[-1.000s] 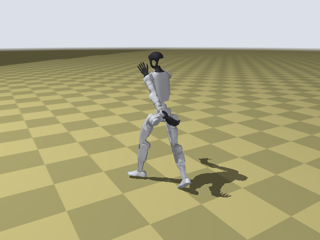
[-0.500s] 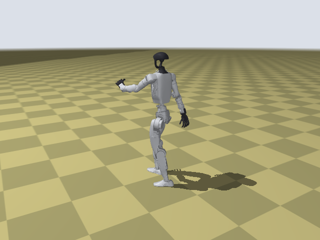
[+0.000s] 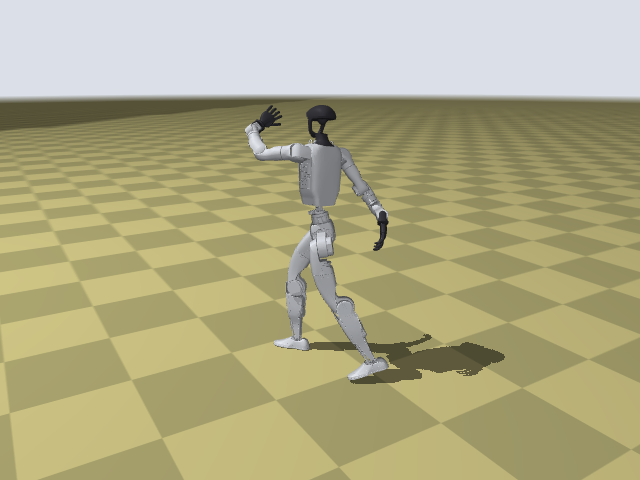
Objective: Kungfu
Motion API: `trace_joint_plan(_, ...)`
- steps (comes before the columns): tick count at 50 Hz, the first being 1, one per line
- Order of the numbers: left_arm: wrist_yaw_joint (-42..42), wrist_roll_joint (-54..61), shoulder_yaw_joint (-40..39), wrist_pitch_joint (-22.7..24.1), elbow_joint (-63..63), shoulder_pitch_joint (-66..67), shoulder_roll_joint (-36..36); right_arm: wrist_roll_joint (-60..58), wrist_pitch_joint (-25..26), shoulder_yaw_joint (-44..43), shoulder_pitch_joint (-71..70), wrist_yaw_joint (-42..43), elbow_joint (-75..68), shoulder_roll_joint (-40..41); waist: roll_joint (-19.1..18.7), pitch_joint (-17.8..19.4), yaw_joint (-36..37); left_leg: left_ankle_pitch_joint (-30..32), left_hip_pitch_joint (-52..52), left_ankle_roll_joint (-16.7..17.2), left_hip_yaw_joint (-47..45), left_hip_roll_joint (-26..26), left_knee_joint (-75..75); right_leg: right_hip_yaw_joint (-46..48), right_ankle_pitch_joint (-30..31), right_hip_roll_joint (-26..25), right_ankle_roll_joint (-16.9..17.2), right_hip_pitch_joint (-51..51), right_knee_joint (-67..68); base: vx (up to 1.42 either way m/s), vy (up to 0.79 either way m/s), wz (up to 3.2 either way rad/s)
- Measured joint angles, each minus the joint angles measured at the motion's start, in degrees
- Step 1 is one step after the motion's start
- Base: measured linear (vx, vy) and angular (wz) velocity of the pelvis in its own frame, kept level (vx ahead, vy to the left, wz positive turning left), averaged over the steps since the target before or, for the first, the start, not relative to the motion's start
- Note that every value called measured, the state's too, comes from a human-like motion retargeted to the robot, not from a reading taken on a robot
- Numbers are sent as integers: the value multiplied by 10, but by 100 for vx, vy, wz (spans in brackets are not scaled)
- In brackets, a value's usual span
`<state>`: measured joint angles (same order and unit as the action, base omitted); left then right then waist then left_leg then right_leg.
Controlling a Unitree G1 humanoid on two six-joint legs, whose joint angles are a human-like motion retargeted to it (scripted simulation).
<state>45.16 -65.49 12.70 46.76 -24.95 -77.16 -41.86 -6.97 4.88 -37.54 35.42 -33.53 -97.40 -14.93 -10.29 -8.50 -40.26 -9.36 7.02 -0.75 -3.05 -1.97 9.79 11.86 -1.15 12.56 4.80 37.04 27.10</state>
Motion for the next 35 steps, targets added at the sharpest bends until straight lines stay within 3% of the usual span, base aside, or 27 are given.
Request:
trace_joint_plan(2, -4, -2, 3, -12, -3, 4, 2, 20, -2, 18, -44, 0, 25, -14, 3, -6, 22, 17, -14, -2, -1, -6, -5, 26, -26, 19, -7, 4, 21, 29, -35, 141)
trace_joint_plan(5, -10, -1, 4, -25, -20, 23, 20, 58, -51, 30, -75, 28, 119, -33, 6, -22, 60, 36, -52, 11, 4, -18, -11, 72, -64, 56, -10, 21, 59, 16, -28, 175)
trace_joint_plan(8, -10, 3, -6, -19, -56, 65, 70, 88, -90, 29, -108, 58, 175, -96, 11, -28, 99, 38, -96, 45, 16, -35, -12, 119, -93, 88, -15, 31, 93, 4, -15, 179)
trace_joint_plan(12, -19, -17, -32, -10, -89, 143, 152, 154, -100, 30, -161, 35, 198, -207, 24, -6, 143, 34, -149, 90, 28, -69, -12, 165, -126, 118, -18, 33, 135, -4, -16, 185)
trace_joint_plan(17, 20, -78, -65, -19, -123, 273, 265, 320, -107, 68, -206, -22, 237, -319, 65, 23, 227, 33, -220, 152, 13, -105, -20, 199, -162, 156, -17, 51, 183, -23, -29, 172)
trace_joint_plan(20, 51, -119, -98, -6, -182, 348, 336, 392, -95, 83, -229, -59, 293, -362, 86, 36, 264, 40, -281, 158, -39, -100, -36, 220, -174, 212, -4, 77, 209, -45, -24, 226)
trace_joint_plan(22, 68, -126, -107, -24, -234, 403, 379, 418, -81, 106, -269, -79, 338, -378, 77, 53, 275, 54, -308, 158, -117, -127, -56, 258, -188, 236, 1, 77, 226, -40, -27, 218)
trace_joint_plan(25, 89, -139, -126, -84, -311, 490, 415, 422, -52, 183, -390, -103, 405, -363, 61, 74, 295, 72, -339, 142, -161, -161, -71, 274, -206, 238, 0, 97, 240, -28, -16, 122)
trace_joint_plan(28, 90, -130, -133, -142, -364, 575, 430, 413, -21, 323, -539, -147, 421, -292, 55, 74, 299, 144, -353, 101, -266, -175, -94, 264, -217, 264, -4, 142, 264, -13, -1, 104)
trace_joint_plan(30, 83, -111, -128, -147, -362, 625, 430, 388, 8, 401, -616, -202, 415, -224, 42, 90, 307, 194, -357, 116, -308, -181, -107, 268, -225, 273, -7, 155, 285, -18, 6, 59)
trace_joint_plan(32, 103, -93, -124, -154, -356, 660, 437, 336, 38, 454, -649, -276, 403, -157, 24, 110, 328, 230, -368, 144, -274, -190, -106, 270, -233, 264, -11, 158, 301, -10, 12, -4)
trace_joint_plan(35, 131, -93, -130, -178, -342, 698, 448, 252, 58, 529, -669, -375, 386, -82, 14, 123, 346, 233, -389, 158, -257, -178, -96, 256, -233, 272, -16, 175, 316, 1, 27, 23)
